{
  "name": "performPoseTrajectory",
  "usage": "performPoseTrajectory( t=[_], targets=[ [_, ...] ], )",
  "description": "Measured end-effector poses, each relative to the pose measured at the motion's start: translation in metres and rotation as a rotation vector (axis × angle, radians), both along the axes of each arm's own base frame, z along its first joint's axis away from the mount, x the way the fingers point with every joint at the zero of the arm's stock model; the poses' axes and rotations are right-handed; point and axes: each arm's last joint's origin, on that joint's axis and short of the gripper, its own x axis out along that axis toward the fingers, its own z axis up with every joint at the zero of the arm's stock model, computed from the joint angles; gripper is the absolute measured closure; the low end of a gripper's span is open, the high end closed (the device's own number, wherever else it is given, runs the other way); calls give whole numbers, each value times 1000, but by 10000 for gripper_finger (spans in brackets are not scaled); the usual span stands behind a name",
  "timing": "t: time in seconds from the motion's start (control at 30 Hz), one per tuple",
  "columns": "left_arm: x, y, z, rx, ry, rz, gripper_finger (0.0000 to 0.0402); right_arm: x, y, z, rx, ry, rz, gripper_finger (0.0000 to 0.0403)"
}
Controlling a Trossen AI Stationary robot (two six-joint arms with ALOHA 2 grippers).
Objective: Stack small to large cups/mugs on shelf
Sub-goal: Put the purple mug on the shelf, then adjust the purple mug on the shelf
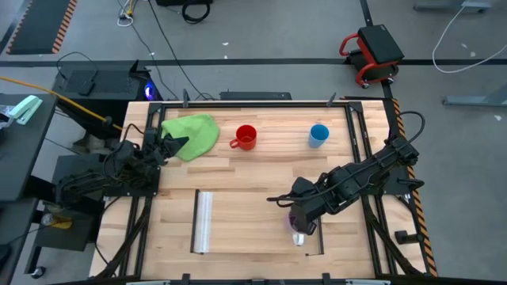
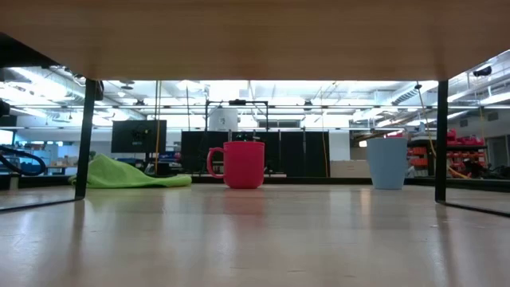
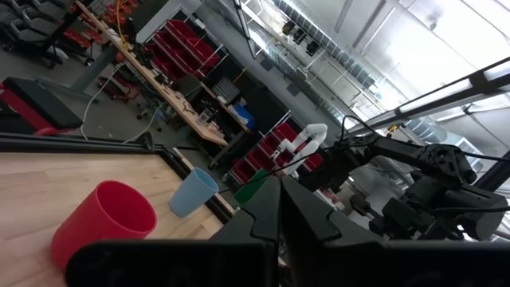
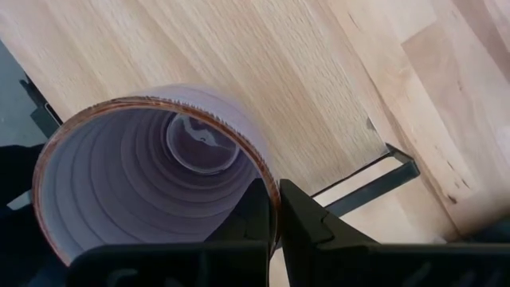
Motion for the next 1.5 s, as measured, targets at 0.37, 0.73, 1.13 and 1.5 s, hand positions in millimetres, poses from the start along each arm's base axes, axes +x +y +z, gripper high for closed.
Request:
performPoseTrajectory(
  t=[0.37, 0.73, 1.13, 1.5],
  targets=[
    [0, 0, 0, 0, 1, 0, 372, 0, 0, 1, 4, -5, 11, 327],
    [0, 0, 0, 1, 2, 0, 379, -1, -1, 3, -20, -20, 25, 320],
    [-2, -1, 6, 20, -64, -1, 365, -30, -17, 36, -31, -177, -93, 321],
    [-14, -10, 47, 165, -316, -152, 365, -84, -11, 70, -32, -439, -238, 328]
  ],
)
